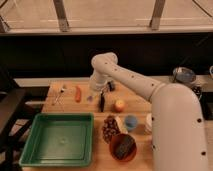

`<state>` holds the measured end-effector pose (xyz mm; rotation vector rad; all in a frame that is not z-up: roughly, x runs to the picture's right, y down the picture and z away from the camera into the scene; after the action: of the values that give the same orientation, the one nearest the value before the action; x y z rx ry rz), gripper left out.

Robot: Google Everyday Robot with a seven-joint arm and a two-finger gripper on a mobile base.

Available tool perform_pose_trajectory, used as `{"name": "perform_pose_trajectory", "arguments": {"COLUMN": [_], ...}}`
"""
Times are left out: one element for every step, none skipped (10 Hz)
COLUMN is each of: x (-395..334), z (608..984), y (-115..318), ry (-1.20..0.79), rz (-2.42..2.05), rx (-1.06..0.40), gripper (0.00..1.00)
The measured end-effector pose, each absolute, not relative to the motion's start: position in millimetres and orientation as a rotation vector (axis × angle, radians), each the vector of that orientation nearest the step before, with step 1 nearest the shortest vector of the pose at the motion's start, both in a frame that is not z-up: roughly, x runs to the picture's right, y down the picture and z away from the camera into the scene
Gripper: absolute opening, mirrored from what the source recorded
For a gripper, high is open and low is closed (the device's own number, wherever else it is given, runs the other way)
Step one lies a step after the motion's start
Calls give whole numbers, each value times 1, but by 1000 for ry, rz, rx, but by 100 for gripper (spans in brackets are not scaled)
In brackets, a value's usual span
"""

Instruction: Place towel in plastic cup

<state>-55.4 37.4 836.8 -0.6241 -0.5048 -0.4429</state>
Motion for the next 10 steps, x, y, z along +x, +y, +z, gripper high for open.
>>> {"name": "perform_pose_trajectory", "arguments": {"x": [-37,-22,-1,18,38,55,73,88,100,107], "z": [819,808,795,784,770,758,746,736,725,719], "y": [31,30,33,38,46,57,69,81,93,103], "ry": [-498,-487,-471,-457,-442,-426,-407,-390,-376,-367], "rz": [-431,-421,-399,-372,-334,-295,-249,-204,-156,-118], "rx": [-613,-613,-616,-618,-619,-623,-627,-631,-632,-634], "gripper": [0,0,0,0,0,0,0,0,0,0]}}
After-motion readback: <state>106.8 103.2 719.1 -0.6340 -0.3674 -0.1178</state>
